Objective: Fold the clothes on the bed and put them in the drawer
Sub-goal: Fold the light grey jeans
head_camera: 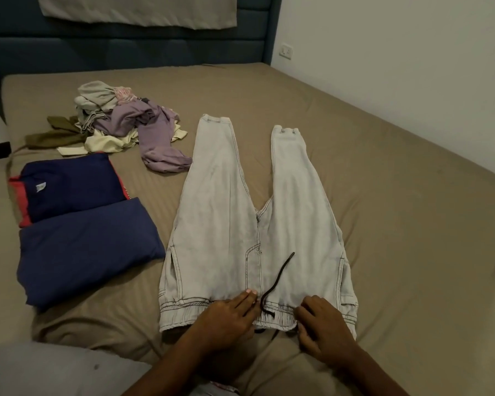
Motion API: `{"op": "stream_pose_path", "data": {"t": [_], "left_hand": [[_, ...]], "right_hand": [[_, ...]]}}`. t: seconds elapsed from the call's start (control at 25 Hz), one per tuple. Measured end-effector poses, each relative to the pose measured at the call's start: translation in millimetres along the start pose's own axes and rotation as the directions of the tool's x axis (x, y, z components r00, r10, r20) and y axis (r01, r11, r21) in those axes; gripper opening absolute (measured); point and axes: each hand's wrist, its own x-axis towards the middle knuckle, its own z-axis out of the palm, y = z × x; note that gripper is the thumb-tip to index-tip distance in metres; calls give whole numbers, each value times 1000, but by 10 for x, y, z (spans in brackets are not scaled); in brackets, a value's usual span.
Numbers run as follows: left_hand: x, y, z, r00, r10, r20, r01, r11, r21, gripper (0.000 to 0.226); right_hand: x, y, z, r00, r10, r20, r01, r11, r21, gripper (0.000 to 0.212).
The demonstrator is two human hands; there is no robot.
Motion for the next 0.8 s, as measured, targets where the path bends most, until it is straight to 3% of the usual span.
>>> {"op": "stream_pose_path", "data": {"t": [0.12, 0.2, 0.28, 0.36, 0.4, 0.44, 0.48, 0.68, 0.8], "left_hand": [[-30, -18, -258, 973, -212, -94, 204, 975, -88, 64], [-56, -163, -431, 834, -506, -221, 488, 863, -134, 52], [-135, -408, -508, 557, -792, -251, 797, 595, -105, 42], [-279, -598, -511, 251, -966, -63, 967, 254, -35, 53], [-355, -655, -487, 110, -992, 63, 994, 110, -4, 62], [-415, -675, -466, 11, -986, 166, 1000, 12, 6, 71], [-438, -684, -447, -27, -972, 234, 999, -31, -15, 74], [-462, -751, -465, -17, -952, 305, 860, -169, -481, 46], [-460, -771, -461, 16, -932, 362, 805, -203, -558, 36]], "right_hand": [[32, -62, -101, 986, 156, -64, -142, 973, 180, 19], [80, -77, -75, 976, 203, -77, -190, 970, 149, 39], [145, -81, 36, 972, 230, 38, -232, 971, 53, 58], [212, -92, 159, 960, 259, 110, -257, 966, -28, 61], [283, -115, 185, 954, 286, 92, -285, 958, -29, 62], [386, -157, 194, 945, 322, 58, -322, 947, -4, 63], [517, -207, 188, 936, 351, 25, -352, 935, 31, 63], [1636, -622, 429, 971, 238, 25, -239, 962, 134, 64], [2397, -902, 636, 975, 198, 95, -215, 951, 223, 65]]}}
